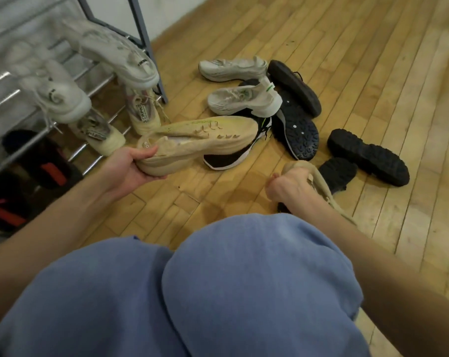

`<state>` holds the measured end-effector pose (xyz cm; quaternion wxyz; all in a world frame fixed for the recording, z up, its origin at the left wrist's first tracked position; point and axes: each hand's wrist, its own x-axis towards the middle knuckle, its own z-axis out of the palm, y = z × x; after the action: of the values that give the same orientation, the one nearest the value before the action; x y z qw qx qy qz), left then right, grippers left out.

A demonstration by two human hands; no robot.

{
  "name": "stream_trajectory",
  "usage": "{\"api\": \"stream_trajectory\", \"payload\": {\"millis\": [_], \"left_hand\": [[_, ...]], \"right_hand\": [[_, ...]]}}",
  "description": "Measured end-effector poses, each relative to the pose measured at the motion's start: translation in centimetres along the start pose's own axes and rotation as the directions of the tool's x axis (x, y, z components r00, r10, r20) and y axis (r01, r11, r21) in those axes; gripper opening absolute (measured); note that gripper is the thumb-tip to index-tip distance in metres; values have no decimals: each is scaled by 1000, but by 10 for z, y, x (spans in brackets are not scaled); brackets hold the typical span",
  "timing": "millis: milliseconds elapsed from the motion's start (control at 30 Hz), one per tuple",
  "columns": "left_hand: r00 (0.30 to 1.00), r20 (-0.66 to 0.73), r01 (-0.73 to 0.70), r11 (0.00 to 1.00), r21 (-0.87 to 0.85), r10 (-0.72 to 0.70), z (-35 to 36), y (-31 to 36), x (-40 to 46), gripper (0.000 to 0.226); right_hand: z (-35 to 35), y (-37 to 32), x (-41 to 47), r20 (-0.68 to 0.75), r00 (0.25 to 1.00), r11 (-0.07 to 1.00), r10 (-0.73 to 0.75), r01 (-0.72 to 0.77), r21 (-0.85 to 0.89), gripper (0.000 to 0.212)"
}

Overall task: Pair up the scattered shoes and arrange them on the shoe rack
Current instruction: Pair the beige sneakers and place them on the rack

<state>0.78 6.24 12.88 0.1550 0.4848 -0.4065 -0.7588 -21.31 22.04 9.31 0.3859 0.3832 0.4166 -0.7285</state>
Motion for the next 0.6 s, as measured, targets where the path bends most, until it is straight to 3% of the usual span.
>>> {"api": "stream_trajectory", "payload": {"millis": [100,233,333,467,600], "left_hand": [[996,-30,-91,993,-73,89,-17,17,-18,22],[972,-77,-232,954,-189,221,-38,38,-44,36],[944,-129,-328,903,-278,303,-54,48,-65,47],[891,-237,-445,846,-294,387,-76,50,-89,30],[828,-411,-520,797,-308,382,-108,38,-106,37]], "right_hand": [[36,13,-27,-149,986,997,77,-71,42,23],[76,38,-57,102,981,966,163,-138,-218,26],[97,56,-76,263,942,906,210,-87,-414,23],[103,90,-86,452,861,751,232,137,-646,12],[95,119,-92,629,739,536,242,439,-721,9]]}}
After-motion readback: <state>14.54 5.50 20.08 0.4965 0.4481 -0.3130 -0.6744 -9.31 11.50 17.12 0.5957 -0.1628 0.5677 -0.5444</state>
